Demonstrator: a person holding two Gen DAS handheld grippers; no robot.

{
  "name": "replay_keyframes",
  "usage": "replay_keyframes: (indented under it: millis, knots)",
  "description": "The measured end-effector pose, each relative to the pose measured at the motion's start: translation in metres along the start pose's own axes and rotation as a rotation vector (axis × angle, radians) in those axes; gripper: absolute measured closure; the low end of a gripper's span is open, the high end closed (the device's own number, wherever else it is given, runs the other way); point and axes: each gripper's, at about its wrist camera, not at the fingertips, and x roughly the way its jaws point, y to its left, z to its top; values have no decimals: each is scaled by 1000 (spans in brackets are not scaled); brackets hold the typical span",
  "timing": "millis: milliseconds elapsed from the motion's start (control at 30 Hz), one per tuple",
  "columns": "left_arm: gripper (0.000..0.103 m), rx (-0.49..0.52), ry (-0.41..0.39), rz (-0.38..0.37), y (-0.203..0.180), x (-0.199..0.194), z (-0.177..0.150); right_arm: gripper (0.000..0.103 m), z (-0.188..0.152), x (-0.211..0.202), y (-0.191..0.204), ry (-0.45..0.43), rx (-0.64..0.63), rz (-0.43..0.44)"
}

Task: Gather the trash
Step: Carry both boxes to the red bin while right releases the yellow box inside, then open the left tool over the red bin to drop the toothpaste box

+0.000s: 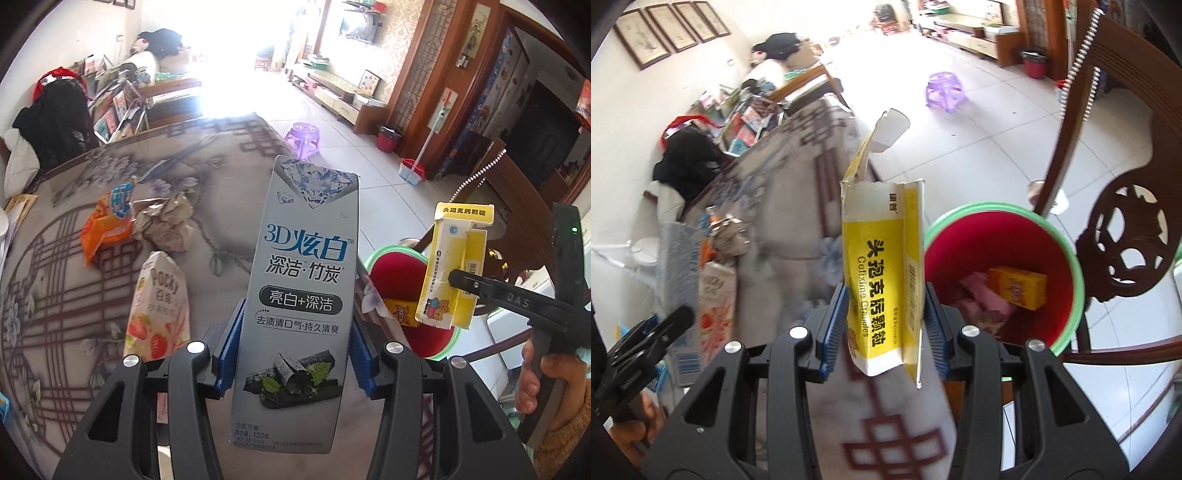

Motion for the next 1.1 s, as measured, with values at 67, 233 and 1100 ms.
replay_keyframes:
  millis: [67, 233, 1100]
  knots:
    - [55, 20, 8, -22, -9, 4, 5, 59, 1, 1, -12, -12, 22, -29]
    - [55, 82, 7, -70, -40, 13, 13, 45, 3, -6, -36, -62, 67, -85]
    - [26, 213, 45, -257, -147, 52, 45, 38, -26, -65, -87, -139, 189, -159]
